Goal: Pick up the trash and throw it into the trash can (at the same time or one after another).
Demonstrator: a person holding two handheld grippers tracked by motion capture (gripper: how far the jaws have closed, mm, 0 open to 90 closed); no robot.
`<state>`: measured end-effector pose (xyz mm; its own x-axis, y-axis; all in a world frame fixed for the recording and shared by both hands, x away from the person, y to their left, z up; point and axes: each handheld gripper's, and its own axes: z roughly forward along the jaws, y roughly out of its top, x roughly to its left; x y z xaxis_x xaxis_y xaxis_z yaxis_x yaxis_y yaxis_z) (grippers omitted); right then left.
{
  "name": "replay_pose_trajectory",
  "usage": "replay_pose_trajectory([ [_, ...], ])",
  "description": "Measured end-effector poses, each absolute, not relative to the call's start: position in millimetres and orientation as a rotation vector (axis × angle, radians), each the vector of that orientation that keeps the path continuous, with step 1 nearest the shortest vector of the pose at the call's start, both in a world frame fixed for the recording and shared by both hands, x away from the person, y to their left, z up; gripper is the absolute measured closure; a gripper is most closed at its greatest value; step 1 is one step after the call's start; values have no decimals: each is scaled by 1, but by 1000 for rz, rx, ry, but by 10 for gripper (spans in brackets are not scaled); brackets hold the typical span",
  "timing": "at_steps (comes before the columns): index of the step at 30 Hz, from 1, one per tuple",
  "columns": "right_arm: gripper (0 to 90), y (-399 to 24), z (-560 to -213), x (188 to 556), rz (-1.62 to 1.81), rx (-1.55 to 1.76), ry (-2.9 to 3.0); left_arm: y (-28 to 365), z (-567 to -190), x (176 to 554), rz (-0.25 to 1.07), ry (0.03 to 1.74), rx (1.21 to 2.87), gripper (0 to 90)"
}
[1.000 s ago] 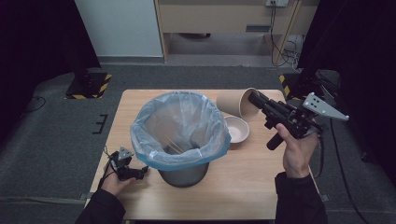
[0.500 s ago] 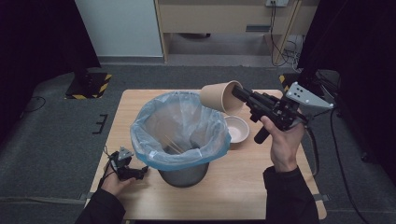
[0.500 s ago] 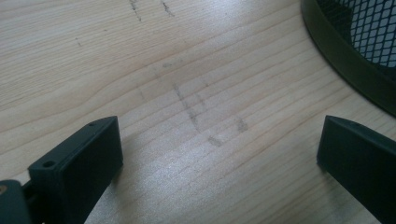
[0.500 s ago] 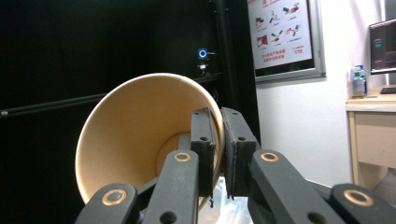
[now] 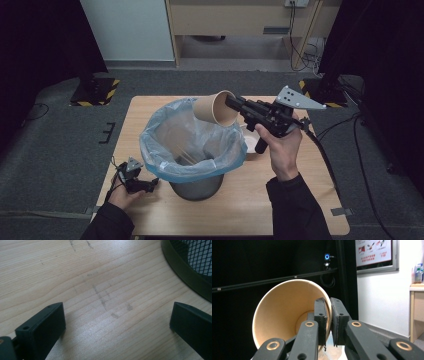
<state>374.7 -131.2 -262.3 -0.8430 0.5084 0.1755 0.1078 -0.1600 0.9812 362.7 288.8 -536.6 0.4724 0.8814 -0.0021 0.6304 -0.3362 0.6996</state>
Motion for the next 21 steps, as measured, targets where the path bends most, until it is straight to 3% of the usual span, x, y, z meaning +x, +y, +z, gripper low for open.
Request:
replay_pose_trajectory([
  [10, 834, -116, -275, 380, 2033, 706, 1926, 289, -537, 363, 507, 1248, 2083, 0],
  [21, 480, -127, -267, 385, 2016, 752, 1858, 289, -537, 363, 506, 1248, 2083, 0],
])
